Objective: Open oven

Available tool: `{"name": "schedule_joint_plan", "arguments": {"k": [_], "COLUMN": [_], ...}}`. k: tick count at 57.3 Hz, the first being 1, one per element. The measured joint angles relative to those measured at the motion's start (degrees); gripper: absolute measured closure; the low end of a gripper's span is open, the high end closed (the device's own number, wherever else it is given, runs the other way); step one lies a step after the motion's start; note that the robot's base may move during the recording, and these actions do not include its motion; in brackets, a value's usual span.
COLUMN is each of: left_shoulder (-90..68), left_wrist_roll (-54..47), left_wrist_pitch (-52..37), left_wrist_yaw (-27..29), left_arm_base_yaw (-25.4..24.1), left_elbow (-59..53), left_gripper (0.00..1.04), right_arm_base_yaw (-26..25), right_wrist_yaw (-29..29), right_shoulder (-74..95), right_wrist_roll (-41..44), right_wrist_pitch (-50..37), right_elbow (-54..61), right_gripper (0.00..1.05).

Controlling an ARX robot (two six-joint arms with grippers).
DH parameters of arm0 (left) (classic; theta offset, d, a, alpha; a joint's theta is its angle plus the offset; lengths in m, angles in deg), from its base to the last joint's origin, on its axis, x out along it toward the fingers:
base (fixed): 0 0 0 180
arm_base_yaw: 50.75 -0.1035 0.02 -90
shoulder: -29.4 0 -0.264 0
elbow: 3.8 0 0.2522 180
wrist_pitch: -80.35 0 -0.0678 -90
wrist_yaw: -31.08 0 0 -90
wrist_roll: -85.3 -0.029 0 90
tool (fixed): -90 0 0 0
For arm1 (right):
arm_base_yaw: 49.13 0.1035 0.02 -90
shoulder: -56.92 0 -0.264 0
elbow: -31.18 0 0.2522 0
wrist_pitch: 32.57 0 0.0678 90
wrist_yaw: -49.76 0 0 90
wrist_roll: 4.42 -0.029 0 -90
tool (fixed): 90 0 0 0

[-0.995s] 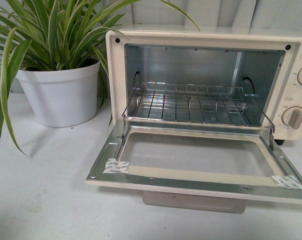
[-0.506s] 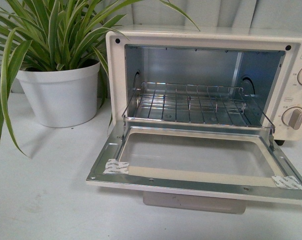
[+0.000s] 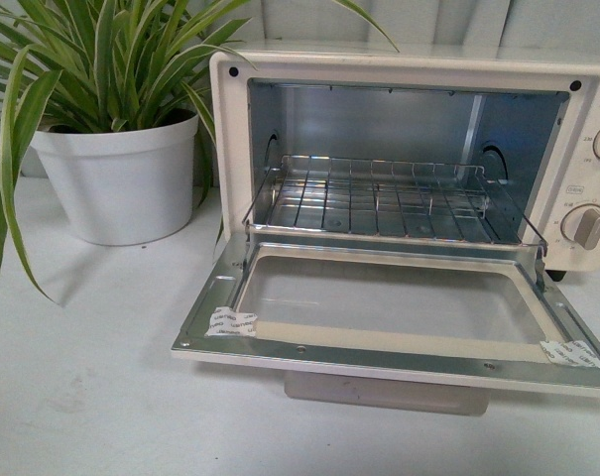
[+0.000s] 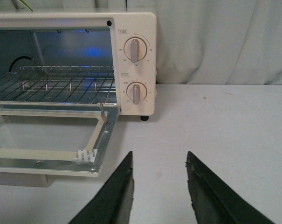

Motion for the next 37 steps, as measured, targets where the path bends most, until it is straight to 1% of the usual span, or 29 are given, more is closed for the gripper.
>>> {"name": "schedule_joint_plan", "arguments": {"k": [3, 4, 5, 8, 9, 12, 13, 19, 20, 21, 24, 37], "left_shoulder": [0.0, 0.0, 0.0, 0.0, 0.0, 0.0, 0.0, 0.0, 0.0, 0.0, 0.0, 0.0], "left_wrist_roll": [0.0, 0.0, 0.0, 0.02, 0.0, 0.0, 0.0, 0.0, -0.04, -0.02, -0.02, -0.02], "left_wrist_pitch": [0.0, 0.0, 0.0, 0.0, 0.0, 0.0, 0.0, 0.0, 0.02, 0.0, 0.0, 0.0], "left_wrist_yaw": [0.0, 0.0, 0.0, 0.0, 0.0, 0.0, 0.0, 0.0, 0.0, 0.0, 0.0, 0.0], "left_arm_base_yaw": [0.0, 0.0, 0.0, 0.0, 0.0, 0.0, 0.0, 0.0, 0.0, 0.0, 0.0, -0.02], "left_elbow": [0.0, 0.0, 0.0, 0.0, 0.0, 0.0, 0.0, 0.0, 0.0, 0.0, 0.0, 0.0], "left_gripper": [0.55, 0.51, 0.49, 0.38, 0.37, 0.26, 0.24, 0.05, 0.05, 0.05, 0.07, 0.06], "right_arm_base_yaw": [0.0, 0.0, 0.0, 0.0, 0.0, 0.0, 0.0, 0.0, 0.0, 0.0, 0.0, 0.0], "right_wrist_yaw": [0.0, 0.0, 0.0, 0.0, 0.0, 0.0, 0.0, 0.0, 0.0, 0.0, 0.0, 0.0], "right_shoulder": [0.0, 0.0, 0.0, 0.0, 0.02, 0.0, 0.0, 0.0, 0.0, 0.0, 0.0, 0.0], "right_wrist_roll": [0.0, 0.0, 0.0, 0.0, 0.0, 0.0, 0.0, 0.0, -0.04, -0.04, 0.0, -0.02], "right_wrist_pitch": [0.0, 0.0, 0.0, 0.0, 0.0, 0.0, 0.0, 0.0, 0.0, 0.0, 0.0, 0.0], "right_elbow": [0.0, 0.0, 0.0, 0.0, 0.0, 0.0, 0.0, 0.0, 0.0, 0.0, 0.0, 0.0], "right_gripper": [0.59, 0.57, 0.54, 0.45, 0.41, 0.32, 0.29, 0.11, 0.08, 0.07, 0.1, 0.09]}}
